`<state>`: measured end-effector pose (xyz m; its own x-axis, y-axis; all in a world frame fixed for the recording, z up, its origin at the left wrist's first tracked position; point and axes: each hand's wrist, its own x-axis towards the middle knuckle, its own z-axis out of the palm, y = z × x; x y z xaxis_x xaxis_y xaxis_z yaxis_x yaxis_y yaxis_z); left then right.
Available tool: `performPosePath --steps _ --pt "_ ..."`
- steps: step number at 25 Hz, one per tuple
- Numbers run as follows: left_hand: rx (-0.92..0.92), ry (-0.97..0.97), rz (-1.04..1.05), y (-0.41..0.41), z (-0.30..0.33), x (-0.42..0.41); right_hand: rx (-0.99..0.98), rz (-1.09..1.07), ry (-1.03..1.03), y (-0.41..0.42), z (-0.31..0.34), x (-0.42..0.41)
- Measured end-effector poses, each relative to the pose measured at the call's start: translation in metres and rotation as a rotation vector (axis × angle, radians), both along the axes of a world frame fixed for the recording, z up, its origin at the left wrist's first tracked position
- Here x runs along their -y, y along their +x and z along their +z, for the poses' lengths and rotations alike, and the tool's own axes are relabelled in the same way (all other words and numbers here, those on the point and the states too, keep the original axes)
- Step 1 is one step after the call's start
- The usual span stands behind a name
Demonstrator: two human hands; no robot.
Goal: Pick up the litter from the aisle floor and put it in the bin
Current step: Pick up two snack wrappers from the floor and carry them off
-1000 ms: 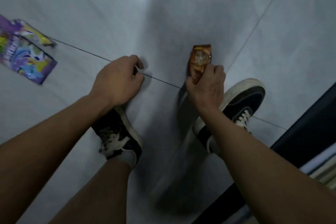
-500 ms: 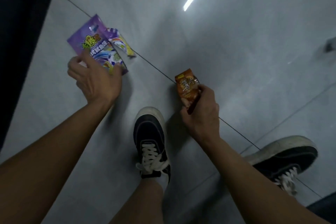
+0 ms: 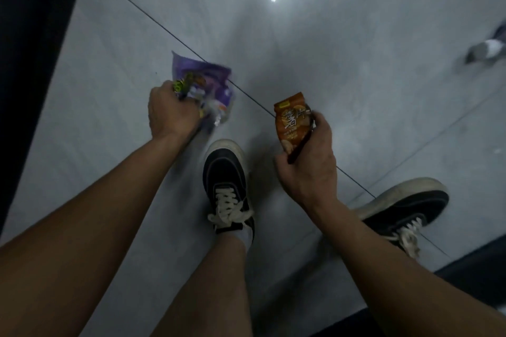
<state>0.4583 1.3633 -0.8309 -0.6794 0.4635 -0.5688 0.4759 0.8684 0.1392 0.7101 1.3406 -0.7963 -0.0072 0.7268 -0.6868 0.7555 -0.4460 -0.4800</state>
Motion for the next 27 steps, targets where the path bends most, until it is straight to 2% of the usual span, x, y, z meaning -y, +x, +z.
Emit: performPosePath --steps 3,8,11,16,19,22,27 --pt "0.062 -0.019 -0.066 0.031 0.081 0.009 0.016 0.004 -0.039 0.017 0.072 0.004" --pt "0.167 -0.043 -0.219 0.075 0.250 0.002 0.056 0.053 -0.065 0.044 0.213 -0.011" --pt "0.175 -0.035 -0.341 0.092 0.356 -0.009 0.058 0.128 -0.043 0.063 0.311 -0.026" --pt "0.263 0.015 -0.406 0.113 0.519 -0.014 0.060 0.222 0.010 0.103 0.480 -0.041" --pt "0.250 0.049 -0.479 0.126 0.606 -0.019 0.085 0.262 0.030 0.126 0.570 -0.046" --pt "0.237 0.112 -0.513 0.141 0.679 -0.023 0.104 0.238 0.079 0.144 0.646 -0.042" --pt "0.298 0.221 -0.597 0.138 0.738 -0.020 0.173 0.075 0.130 0.147 0.724 -0.015"
